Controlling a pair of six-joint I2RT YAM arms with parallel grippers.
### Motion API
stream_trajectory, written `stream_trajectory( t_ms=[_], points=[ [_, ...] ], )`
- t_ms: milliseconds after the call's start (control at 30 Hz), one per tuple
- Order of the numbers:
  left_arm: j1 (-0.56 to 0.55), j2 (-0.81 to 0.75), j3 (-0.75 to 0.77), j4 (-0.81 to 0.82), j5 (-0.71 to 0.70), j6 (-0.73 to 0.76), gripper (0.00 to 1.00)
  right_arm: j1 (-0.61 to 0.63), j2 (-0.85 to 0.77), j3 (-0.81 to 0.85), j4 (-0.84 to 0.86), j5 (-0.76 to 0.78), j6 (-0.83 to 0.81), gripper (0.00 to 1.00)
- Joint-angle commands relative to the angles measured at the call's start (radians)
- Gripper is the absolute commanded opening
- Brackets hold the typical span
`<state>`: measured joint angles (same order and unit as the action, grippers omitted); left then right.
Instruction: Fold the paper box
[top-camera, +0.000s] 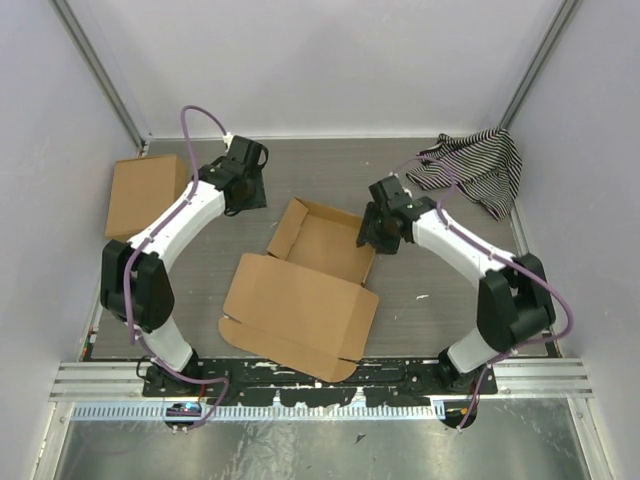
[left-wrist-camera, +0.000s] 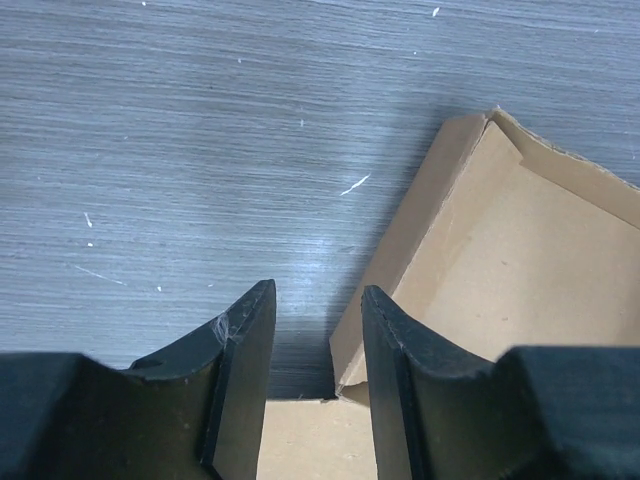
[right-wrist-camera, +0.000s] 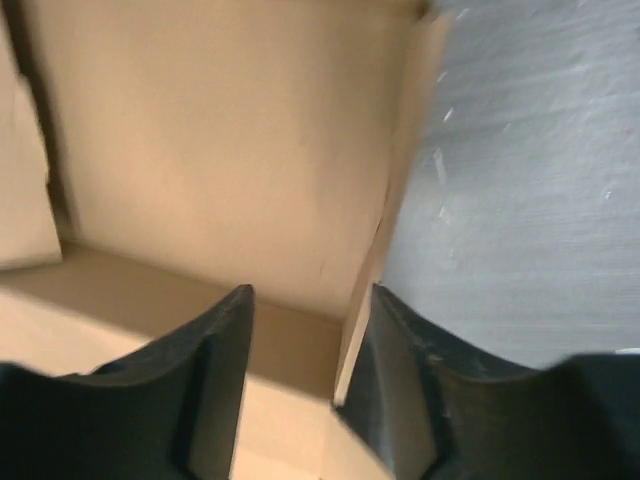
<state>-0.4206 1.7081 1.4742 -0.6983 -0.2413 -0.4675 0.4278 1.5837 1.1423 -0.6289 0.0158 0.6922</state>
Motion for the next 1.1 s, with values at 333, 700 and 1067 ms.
stream_trajectory(
  t_ms=[333,700,1067],
  points=[
    [0.003,-0.257,-0.124,0.024,-0.008,0.056,0.47,0.067,0.224,0.452,0.038,0.084,-0.594,0.69],
    [0.003,-0.511,-0.354,0.02,0.002,0.063,0.47,0.088,0.471,0.688,0.039,-0.12,-0.797,0.68],
    [0.003,-0.586,-0.41,0.009,-0.006,0.051,0.47,0.098,0.604,0.695,0.028,-0.028,-0.745,0.64]
  ],
)
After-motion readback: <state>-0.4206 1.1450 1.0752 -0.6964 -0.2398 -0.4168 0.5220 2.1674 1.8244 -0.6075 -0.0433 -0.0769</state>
